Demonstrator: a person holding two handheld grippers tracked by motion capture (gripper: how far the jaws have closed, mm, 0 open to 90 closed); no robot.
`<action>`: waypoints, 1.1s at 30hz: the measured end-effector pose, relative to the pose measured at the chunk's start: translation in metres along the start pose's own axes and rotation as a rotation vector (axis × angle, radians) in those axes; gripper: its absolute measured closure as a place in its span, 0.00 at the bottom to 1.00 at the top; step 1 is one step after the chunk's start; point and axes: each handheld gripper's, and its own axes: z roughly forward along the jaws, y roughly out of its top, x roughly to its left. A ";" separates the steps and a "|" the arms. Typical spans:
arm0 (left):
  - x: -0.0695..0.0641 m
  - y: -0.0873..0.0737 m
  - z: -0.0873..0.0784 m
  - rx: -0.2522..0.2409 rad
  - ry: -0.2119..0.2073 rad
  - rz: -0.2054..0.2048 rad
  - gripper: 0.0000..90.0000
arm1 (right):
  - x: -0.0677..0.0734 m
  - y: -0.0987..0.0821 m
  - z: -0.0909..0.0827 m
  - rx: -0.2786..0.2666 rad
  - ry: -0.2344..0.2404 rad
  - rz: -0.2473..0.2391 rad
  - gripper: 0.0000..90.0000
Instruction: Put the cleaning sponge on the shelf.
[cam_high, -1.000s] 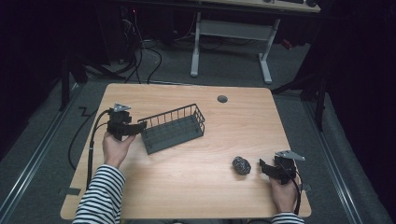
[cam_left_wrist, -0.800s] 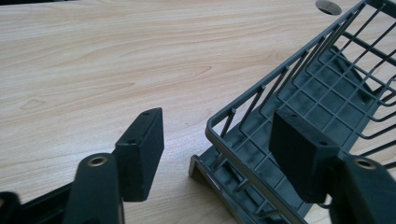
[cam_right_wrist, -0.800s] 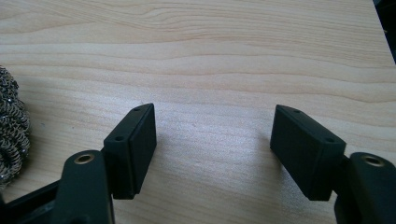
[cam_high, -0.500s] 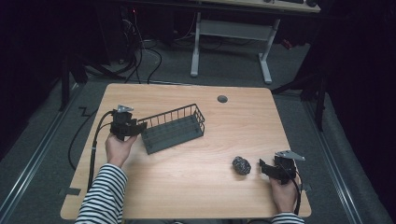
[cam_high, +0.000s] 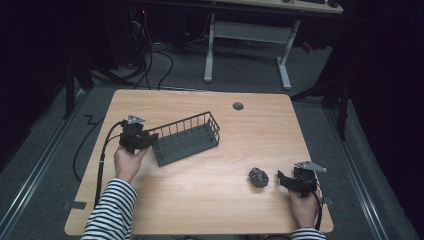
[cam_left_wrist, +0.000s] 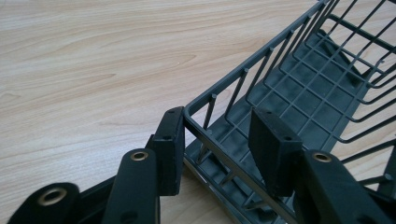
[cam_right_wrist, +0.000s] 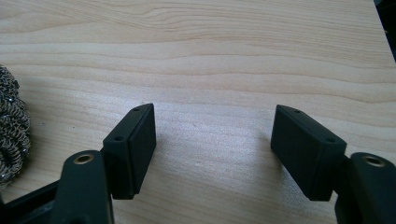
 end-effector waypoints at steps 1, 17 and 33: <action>-0.002 -0.002 -0.002 -0.005 -0.004 -0.001 0.63 | 0.000 0.000 0.000 0.000 0.000 0.000 0.35; -0.029 -0.018 -0.013 -0.018 -0.046 0.041 0.62 | 0.000 0.000 0.000 0.000 0.001 -0.001 0.35; -0.052 -0.029 -0.019 -0.025 -0.079 0.063 0.62 | 0.000 0.000 0.000 0.000 0.001 -0.003 0.35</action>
